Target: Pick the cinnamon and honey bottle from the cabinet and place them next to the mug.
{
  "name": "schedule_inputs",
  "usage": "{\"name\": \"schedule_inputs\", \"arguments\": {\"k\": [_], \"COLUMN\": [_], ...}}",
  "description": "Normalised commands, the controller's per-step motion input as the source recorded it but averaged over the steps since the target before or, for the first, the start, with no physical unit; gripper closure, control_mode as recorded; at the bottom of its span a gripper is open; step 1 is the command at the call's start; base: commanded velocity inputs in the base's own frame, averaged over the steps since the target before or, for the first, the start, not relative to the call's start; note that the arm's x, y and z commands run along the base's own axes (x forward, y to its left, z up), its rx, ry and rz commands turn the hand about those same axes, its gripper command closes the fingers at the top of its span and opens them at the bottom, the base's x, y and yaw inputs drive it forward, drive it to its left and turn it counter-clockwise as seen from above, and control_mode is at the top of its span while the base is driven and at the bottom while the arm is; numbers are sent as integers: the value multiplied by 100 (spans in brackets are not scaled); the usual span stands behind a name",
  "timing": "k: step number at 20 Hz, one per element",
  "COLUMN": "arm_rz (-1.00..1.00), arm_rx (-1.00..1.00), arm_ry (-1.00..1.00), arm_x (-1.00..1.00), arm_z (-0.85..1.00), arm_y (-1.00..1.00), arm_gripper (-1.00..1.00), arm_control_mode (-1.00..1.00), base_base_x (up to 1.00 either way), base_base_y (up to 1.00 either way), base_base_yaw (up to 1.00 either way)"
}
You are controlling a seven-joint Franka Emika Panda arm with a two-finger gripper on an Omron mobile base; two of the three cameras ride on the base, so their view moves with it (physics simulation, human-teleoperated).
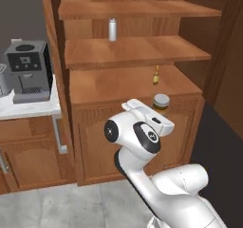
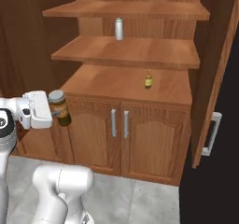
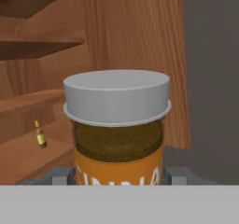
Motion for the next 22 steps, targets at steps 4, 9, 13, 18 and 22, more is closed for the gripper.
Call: {"name": "schedule_inputs", "arguments": {"k": [4,9,13,18,22], "arm_rz": [0,0,0,0,0], "arm_rx": [0,0,0,0,0], "arm_ry": [0,0,0,0,0], "arm_x": [0,0,0,0,0], "arm_z": [0,0,0,0,0], "arm_y": [0,0,0,0,0], "arm_gripper": [100,100,100,100,100], "arm_control_mode": [100,100,100,100,100], "base_base_x": [-100,-60,3,46,84], "base_base_y": [77,92,100,100,97], "base_base_yaw": [3,2,0,-3,-11]}}
